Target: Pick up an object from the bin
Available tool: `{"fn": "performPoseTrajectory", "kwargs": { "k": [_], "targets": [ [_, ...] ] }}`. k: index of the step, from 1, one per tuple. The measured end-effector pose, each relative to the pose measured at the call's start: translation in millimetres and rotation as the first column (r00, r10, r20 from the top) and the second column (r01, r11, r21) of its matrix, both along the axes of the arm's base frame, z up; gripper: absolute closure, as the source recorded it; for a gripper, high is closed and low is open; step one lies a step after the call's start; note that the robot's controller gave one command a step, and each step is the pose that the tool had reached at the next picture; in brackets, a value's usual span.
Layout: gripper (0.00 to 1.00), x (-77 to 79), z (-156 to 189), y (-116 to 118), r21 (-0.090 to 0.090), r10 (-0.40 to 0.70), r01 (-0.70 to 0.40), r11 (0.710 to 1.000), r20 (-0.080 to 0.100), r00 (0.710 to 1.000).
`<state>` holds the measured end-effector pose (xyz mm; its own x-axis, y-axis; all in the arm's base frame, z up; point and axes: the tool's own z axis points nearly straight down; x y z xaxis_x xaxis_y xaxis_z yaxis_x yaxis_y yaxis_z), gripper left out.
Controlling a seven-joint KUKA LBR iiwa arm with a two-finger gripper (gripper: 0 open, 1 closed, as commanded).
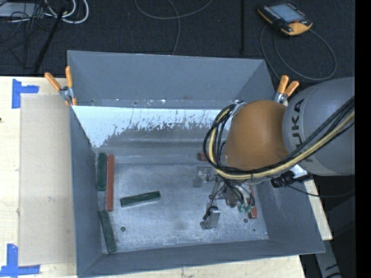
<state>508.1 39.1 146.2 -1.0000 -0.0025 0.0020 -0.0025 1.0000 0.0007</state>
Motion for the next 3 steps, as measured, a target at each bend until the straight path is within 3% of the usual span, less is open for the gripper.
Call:
{"fn": "performPoseTrajectory", "kwargs": {
  "k": [1,2,3],
  "targets": [
    [0.00,29.6,-34.7,66.9,0.000,0.033,-0.033,0.999,0.005,0.999],
    [0.00,-5.1,-17.8,132.7,-0.001,-0.030,0.030,1.000,-0.003,1.000],
    [0.00,48.2,-29.7,137.4,-0.001,0.165,-0.165,0.986,0.004,0.986]
  ]
}}
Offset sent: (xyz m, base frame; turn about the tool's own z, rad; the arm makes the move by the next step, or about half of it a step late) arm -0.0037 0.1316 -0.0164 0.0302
